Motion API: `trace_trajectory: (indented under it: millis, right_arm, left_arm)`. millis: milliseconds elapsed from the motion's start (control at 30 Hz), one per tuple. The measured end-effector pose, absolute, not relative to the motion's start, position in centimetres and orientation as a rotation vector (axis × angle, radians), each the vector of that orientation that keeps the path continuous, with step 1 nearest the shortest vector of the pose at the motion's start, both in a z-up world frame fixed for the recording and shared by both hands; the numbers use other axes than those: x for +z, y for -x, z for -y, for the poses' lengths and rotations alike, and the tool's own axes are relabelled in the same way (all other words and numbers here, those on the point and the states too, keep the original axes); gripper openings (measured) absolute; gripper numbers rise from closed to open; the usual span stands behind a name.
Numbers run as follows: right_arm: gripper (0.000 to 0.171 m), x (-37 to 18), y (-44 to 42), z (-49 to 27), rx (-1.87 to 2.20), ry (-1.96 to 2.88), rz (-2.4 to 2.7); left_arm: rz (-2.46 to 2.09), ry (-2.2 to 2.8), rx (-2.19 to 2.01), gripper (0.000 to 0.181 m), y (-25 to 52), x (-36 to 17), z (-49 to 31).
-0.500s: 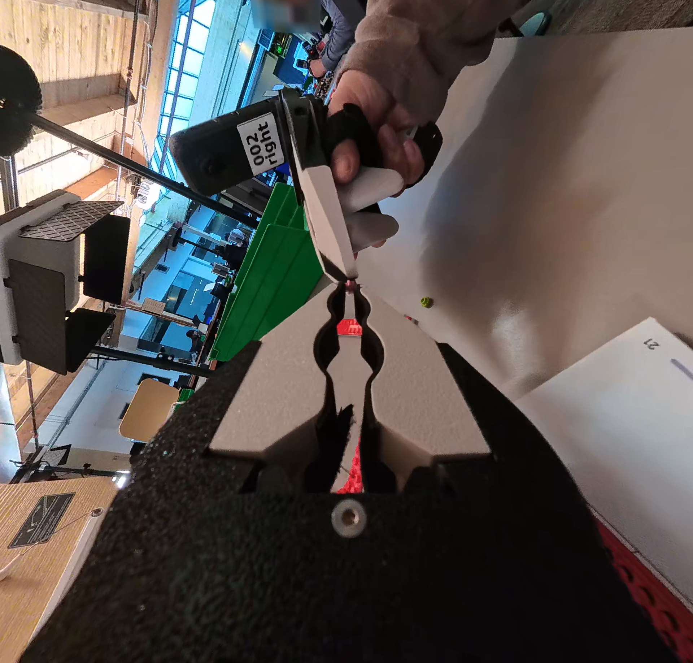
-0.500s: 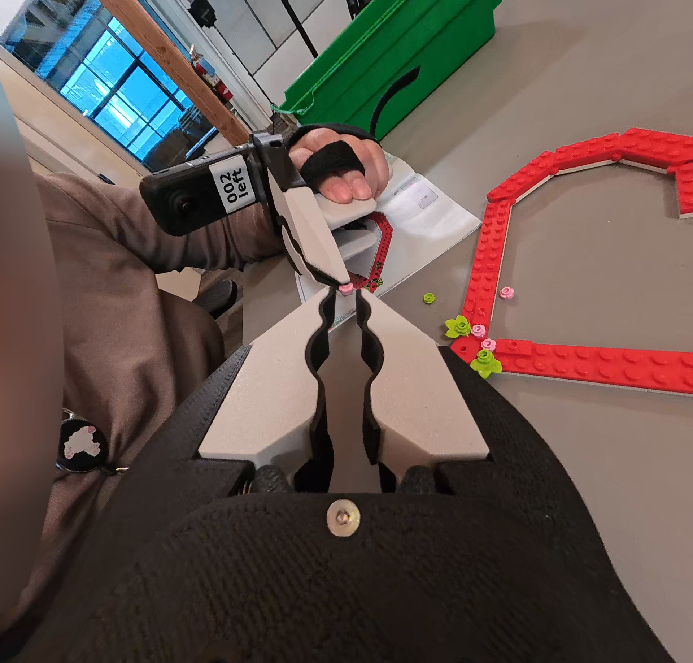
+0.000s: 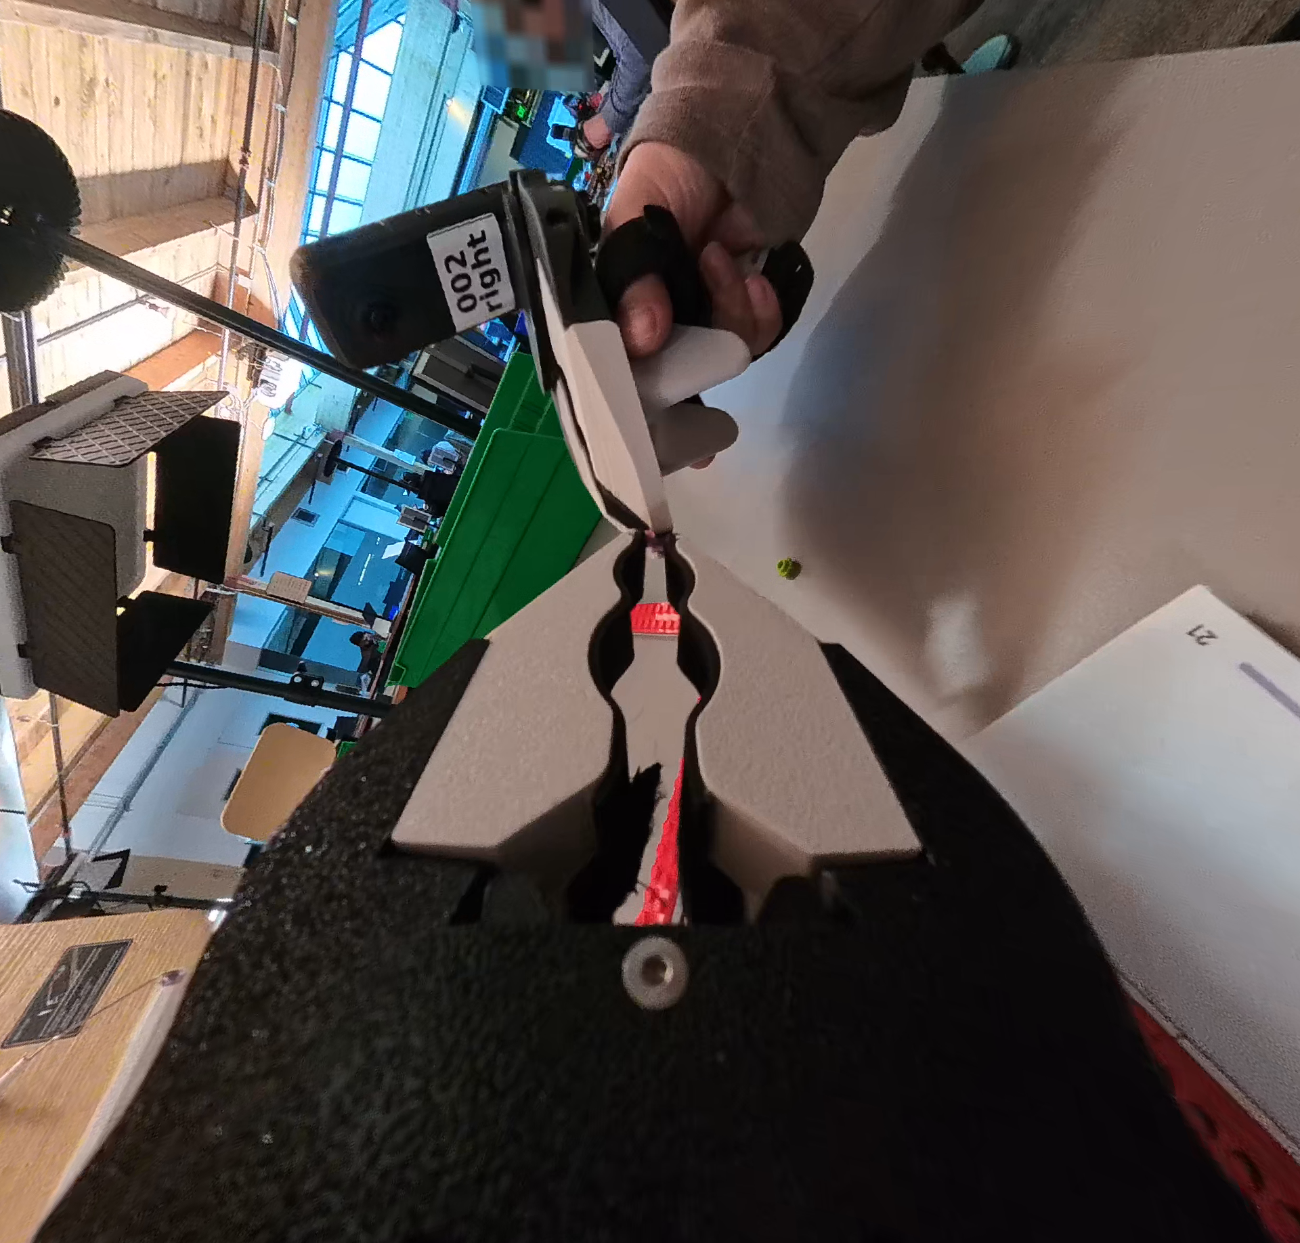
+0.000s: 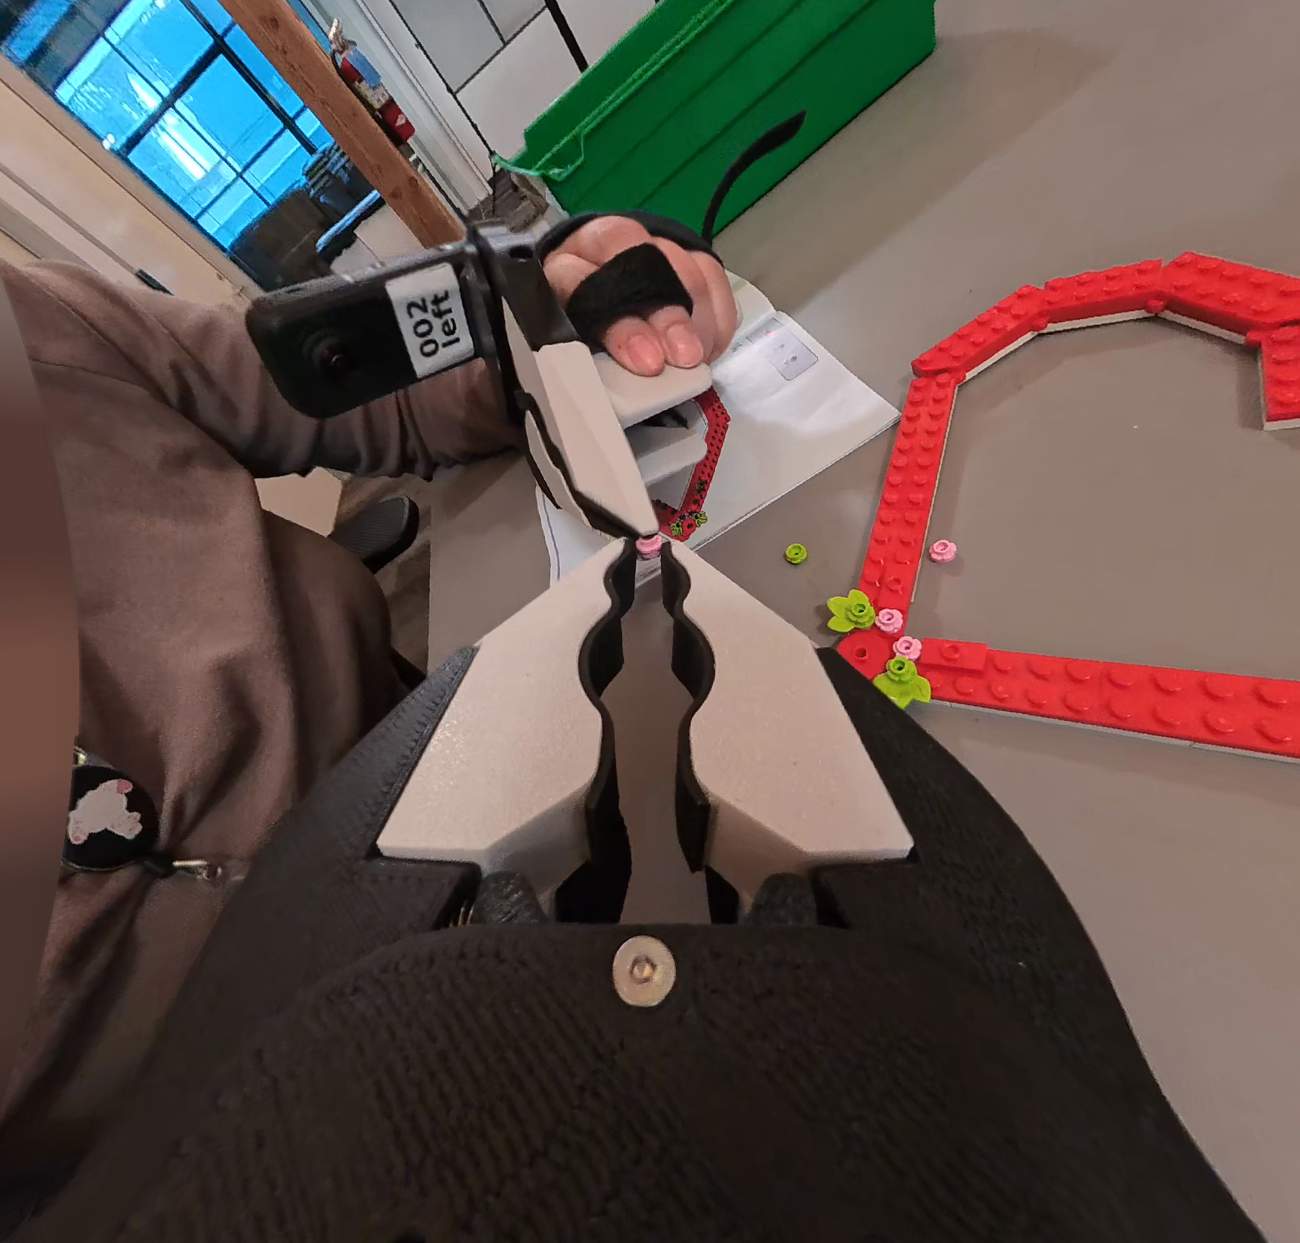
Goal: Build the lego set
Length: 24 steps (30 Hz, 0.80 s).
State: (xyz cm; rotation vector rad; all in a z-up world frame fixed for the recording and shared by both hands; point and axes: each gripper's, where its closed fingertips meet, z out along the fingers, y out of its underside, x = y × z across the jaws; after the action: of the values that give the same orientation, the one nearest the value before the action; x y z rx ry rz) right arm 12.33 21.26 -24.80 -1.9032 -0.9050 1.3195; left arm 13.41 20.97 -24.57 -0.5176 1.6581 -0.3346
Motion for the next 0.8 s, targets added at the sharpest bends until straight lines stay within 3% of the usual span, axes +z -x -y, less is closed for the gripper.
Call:
trace_trajectory:
  millis: [167,467,800]
  right_arm:
    - [0.005,-26.3,-14.1,-21.2,1.109,1.911,1.089]
    - [0.005,-30.3,-13.6,-19.9,0.884,1.965,1.362]
    - [0.006,-31.3,-12.5,-19.4,0.789,1.922,1.450]
  left_arm:
    - [-1.627,0.677,-0.368,0.020,-13.3,-24.4,-22.9]
    - [-1.166,0.953,-0.619,0.017,-9.6,-18.9,-29.2]
    - [-1.006,1.067,-0.801,0.016,-8.2,-18.4,-31.4]
